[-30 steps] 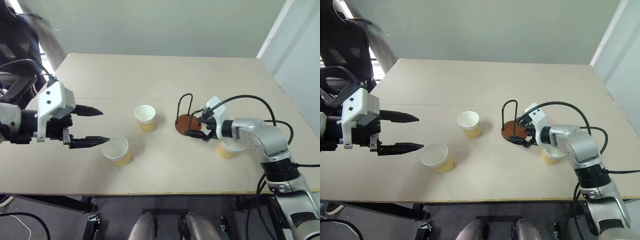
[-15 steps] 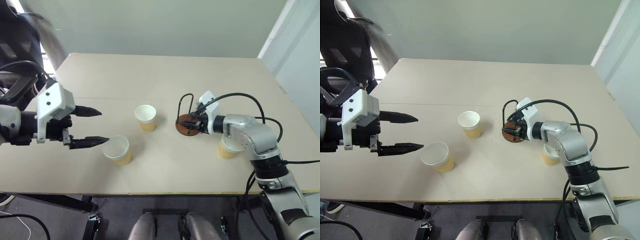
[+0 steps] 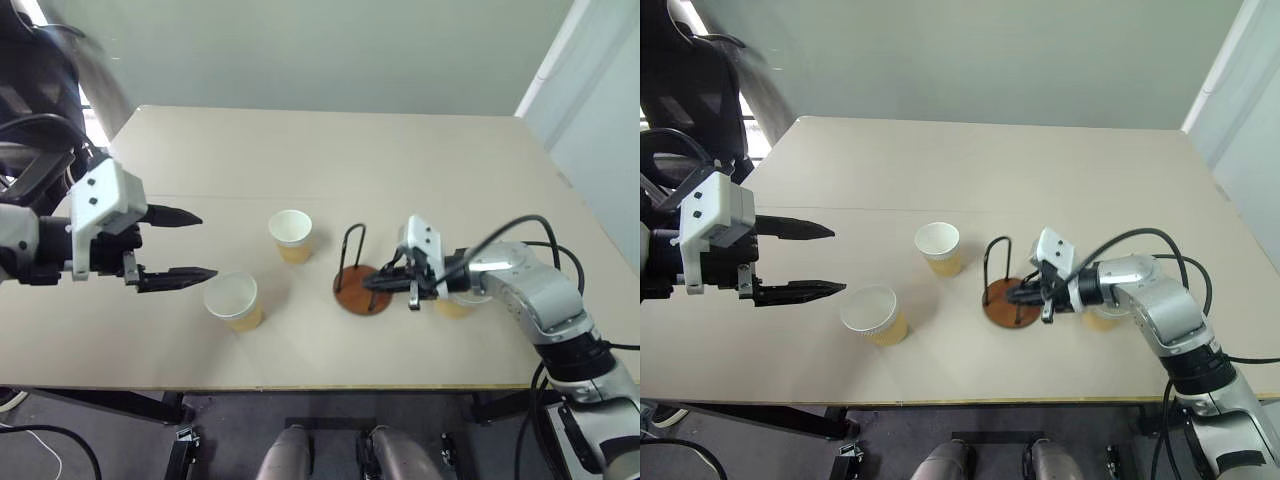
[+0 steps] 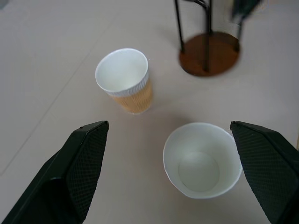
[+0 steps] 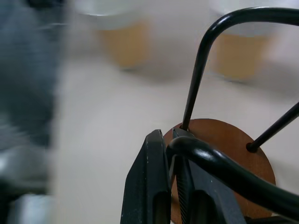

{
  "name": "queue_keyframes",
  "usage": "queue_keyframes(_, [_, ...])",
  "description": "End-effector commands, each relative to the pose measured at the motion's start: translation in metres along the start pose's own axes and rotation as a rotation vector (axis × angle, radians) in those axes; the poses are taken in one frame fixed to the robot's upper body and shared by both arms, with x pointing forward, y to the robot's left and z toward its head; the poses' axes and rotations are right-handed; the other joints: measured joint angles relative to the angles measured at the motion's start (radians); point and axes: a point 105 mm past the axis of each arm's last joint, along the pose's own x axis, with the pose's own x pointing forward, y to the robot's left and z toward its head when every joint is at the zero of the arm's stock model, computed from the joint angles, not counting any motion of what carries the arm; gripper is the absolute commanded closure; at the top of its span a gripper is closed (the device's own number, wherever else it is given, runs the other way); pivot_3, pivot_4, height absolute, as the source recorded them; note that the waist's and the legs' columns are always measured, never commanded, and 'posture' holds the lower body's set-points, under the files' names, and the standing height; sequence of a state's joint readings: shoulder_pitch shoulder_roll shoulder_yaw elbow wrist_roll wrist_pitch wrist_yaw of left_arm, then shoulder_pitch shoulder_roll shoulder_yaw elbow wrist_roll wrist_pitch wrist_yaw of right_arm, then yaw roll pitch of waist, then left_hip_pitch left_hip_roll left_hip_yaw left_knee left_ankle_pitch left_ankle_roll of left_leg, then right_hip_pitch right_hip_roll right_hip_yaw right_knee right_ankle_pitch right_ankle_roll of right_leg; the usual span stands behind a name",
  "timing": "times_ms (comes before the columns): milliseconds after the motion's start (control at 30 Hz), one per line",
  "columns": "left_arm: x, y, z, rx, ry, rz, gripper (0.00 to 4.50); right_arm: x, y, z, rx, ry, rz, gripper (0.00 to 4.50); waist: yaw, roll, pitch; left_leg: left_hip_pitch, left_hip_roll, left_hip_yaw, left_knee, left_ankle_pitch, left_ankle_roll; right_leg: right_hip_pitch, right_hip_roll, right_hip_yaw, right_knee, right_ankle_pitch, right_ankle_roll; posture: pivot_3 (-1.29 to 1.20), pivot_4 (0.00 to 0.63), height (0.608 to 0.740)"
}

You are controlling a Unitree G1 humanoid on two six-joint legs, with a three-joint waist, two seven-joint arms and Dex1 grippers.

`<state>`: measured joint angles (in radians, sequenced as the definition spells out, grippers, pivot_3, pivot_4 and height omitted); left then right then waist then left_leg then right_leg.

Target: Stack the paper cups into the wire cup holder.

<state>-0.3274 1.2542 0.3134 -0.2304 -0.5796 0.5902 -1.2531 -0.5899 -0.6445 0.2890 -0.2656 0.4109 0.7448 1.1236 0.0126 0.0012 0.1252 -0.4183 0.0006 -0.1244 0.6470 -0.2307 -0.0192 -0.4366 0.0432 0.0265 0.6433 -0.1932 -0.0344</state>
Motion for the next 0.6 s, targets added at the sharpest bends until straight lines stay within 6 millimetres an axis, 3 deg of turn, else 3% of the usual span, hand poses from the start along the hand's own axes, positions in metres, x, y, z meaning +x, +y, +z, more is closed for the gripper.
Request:
queue_keyframes(33, [-0.002, 0.001, 0.008, 0.037, -0.001, -0.010, 0.00, 0.002, 0.024, 0.001, -0.055, -0.002, 0.129, 4.48, 0.000, 0.000, 0.000, 0.000, 0.000, 0.000, 0.000, 0.000, 0.000, 0.000, 0.000, 0.000, 0.000, 0.000, 0.000, 0.00, 0.150, 0.740])
queue_keyframes(200, [-0.001, 0.002, 0.009, 0.044, 0.003, -0.019, 0.00, 0.007, 0.037, -0.002, -0.080, 0.005, 0.196, 4.48, -0.001, -0.002, -0.001, 0.001, 0.001, 0.000, 0.000, 0.001, 0.000, 0.001, 0.001, 0.000, 0.000, 0.000, -0.001, 0.00, 0.150, 0.740])
queue_keyframes(600, [0.001, 0.005, 0.011, 0.056, 0.005, -0.017, 0.00, 0.020, 0.029, -0.004, -0.224, 0.023, 0.217, 4.48, -0.003, -0.003, -0.002, 0.002, 0.002, 0.000, 0.001, 0.002, 0.000, 0.001, 0.003, 0.001, 0.000, 0.001, -0.002, 0.00, 0.150, 0.740])
